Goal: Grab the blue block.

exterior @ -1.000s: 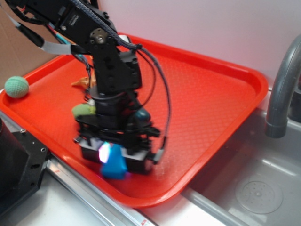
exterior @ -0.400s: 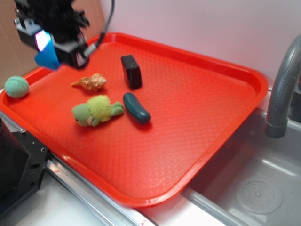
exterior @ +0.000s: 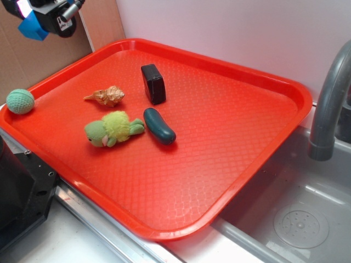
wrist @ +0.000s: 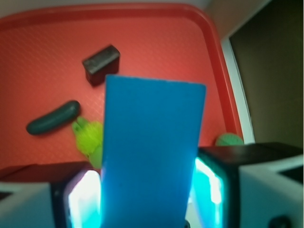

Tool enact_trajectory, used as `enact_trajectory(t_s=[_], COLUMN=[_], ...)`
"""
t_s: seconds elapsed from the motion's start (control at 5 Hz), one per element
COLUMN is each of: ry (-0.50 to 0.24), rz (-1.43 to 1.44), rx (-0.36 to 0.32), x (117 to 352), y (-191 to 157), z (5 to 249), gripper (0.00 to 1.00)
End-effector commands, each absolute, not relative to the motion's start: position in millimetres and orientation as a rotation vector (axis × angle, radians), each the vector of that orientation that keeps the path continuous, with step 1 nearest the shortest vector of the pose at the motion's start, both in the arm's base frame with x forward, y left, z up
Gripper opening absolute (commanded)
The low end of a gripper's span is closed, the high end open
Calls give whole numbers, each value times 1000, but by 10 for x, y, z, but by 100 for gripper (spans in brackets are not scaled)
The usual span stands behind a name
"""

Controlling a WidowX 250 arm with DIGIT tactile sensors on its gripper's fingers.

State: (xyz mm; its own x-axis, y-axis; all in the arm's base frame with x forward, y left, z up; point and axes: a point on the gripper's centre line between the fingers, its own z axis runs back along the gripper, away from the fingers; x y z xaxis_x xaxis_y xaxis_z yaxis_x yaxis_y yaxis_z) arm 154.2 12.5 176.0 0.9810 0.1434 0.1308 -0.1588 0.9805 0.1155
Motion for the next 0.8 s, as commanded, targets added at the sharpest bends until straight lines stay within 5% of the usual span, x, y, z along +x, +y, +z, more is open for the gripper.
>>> enact_trajectory(t_s=[0.0,0.6], ry=[-122,-45], rz=[208,238], rx=[119,137], x=[1588,1593], y=[193,129], z=[1726,1453], gripper=[0,0])
